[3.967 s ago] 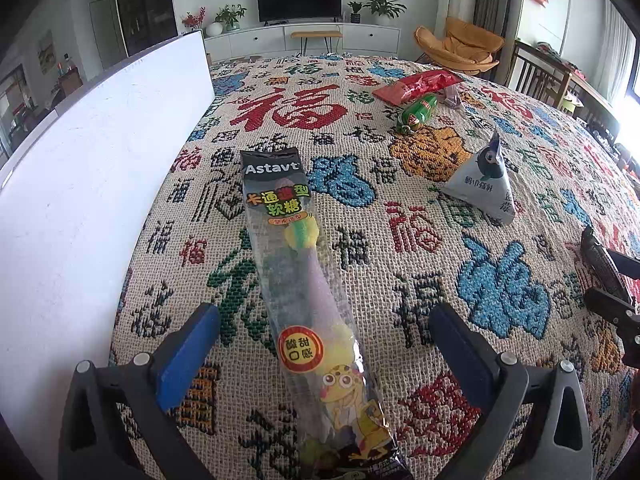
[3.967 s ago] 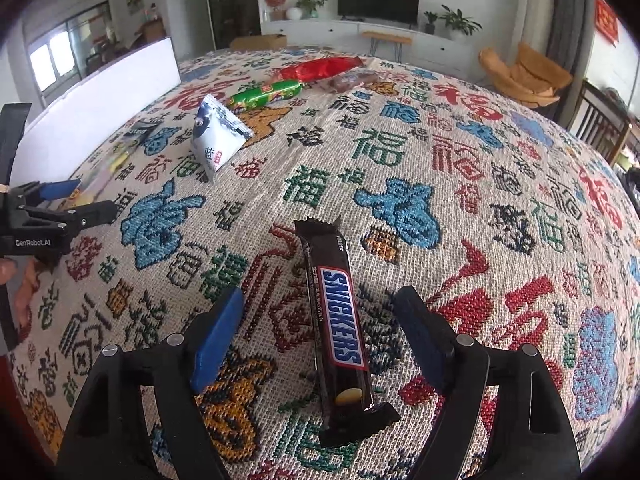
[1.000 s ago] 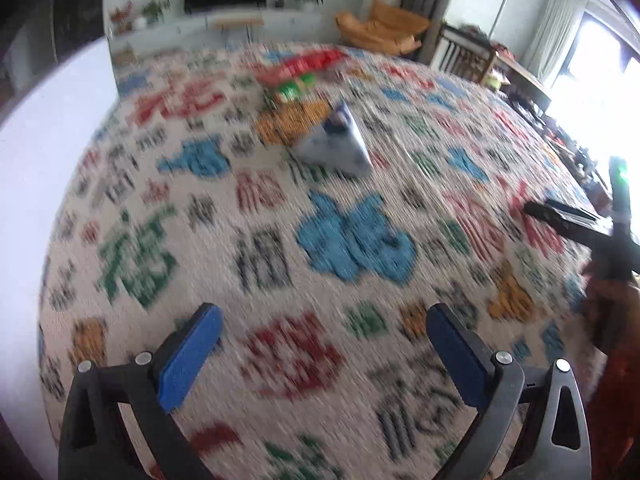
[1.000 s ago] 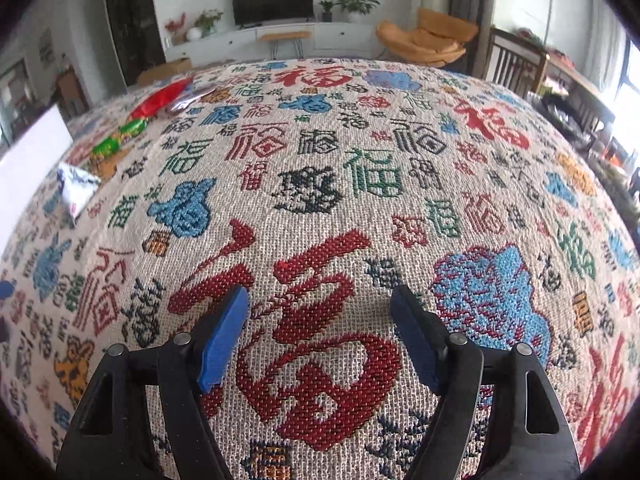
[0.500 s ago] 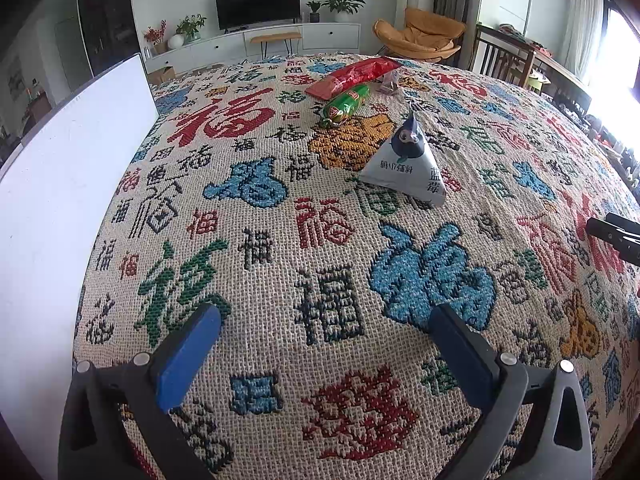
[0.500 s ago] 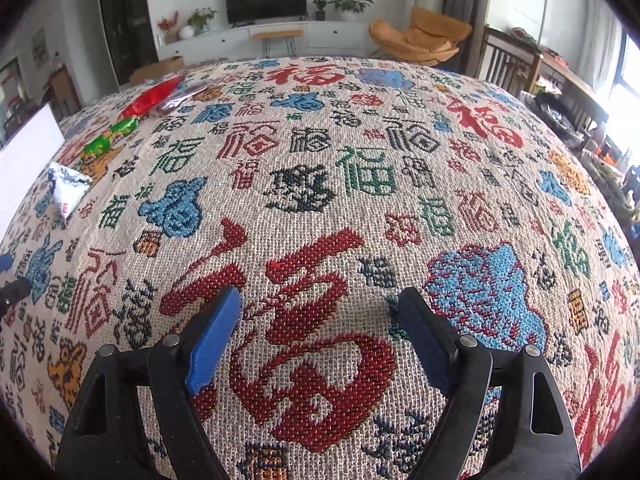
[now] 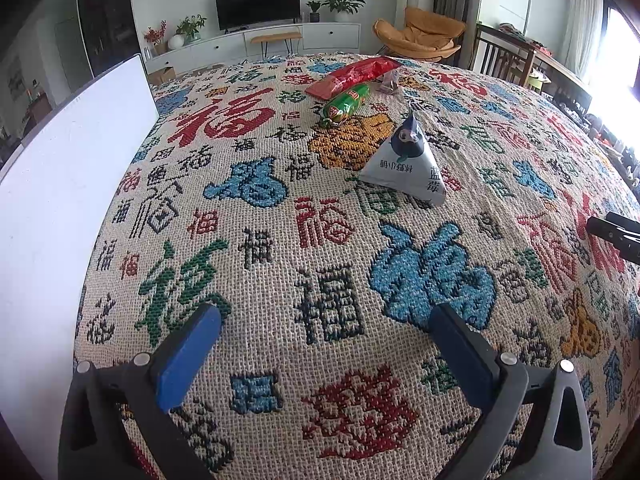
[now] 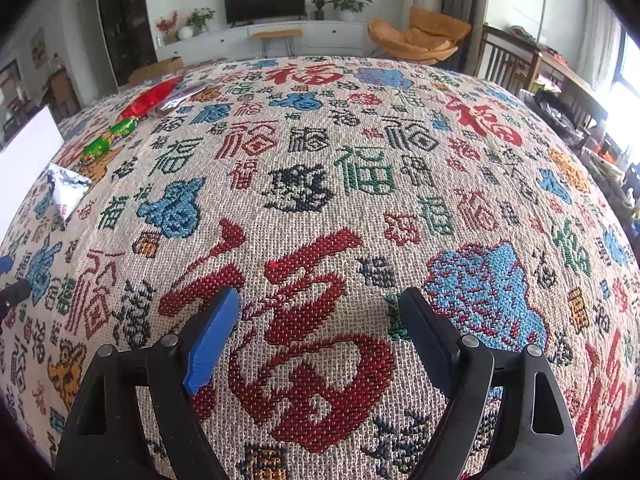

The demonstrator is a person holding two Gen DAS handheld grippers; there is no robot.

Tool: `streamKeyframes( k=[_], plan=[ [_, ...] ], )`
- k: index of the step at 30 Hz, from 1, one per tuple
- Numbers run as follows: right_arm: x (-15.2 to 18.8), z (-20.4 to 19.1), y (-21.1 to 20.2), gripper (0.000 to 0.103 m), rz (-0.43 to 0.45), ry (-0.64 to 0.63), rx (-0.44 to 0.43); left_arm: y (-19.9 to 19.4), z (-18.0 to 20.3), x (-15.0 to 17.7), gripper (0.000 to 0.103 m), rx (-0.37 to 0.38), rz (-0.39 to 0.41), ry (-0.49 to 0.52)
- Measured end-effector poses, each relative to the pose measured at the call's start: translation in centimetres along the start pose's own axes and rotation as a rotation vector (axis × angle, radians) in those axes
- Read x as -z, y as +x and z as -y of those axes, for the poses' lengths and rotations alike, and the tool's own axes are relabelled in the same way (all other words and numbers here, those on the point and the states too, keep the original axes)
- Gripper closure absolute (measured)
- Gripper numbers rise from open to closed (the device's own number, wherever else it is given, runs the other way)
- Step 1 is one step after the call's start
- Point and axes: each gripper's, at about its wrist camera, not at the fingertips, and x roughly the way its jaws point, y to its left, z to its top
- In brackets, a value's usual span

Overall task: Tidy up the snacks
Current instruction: 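Bring both tools back over the snack pile and hold them still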

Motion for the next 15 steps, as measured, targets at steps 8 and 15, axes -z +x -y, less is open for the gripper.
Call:
streamKeyframes(
  k=[8, 15],
  plan=[
    [0.01, -0.04, -0.01, 0.018, 0.000, 0.000, 0.000, 0.63, -0.08, -0.86, 0.000, 0.016, -0.003, 0.019],
    [0.01, 0.00, 0.00, 0.018, 0.000, 0.001, -0.001, 0.63, -0.08, -0.85, 0.000, 0.016, -0.003, 0.019]
  ],
)
